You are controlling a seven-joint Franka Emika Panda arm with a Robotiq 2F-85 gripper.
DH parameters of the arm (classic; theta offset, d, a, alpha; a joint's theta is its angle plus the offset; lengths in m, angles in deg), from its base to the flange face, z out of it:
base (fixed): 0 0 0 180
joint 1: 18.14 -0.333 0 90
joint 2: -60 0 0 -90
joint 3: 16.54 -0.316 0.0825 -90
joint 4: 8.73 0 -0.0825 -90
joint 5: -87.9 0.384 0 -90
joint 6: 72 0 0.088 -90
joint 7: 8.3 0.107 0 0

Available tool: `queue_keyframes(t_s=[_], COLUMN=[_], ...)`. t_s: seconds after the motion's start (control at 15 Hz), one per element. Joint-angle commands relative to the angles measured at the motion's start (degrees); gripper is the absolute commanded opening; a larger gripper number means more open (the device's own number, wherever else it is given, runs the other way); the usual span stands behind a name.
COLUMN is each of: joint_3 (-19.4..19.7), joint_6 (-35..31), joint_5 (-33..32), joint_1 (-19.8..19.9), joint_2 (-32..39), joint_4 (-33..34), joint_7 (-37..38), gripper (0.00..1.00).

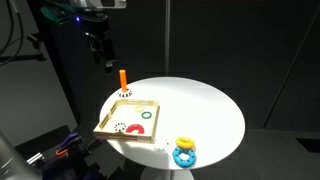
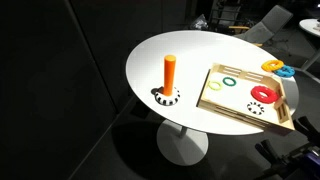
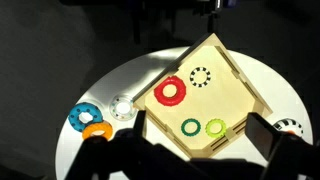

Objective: Move the red ring from the tray to the table

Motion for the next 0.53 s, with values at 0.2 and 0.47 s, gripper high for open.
queue_keyframes(t_s=[0.2,0.47], joint_3=[-0.3,-1.2], joint_6=[0.1,-3.5], joint_5=[0.2,0.0], joint_1=[0.4,-0.2], joint_2=[-0.1,4.0], joint_4=[0.2,1.7], joint_7=[-0.2,0.4], gripper=[1.00,1.00])
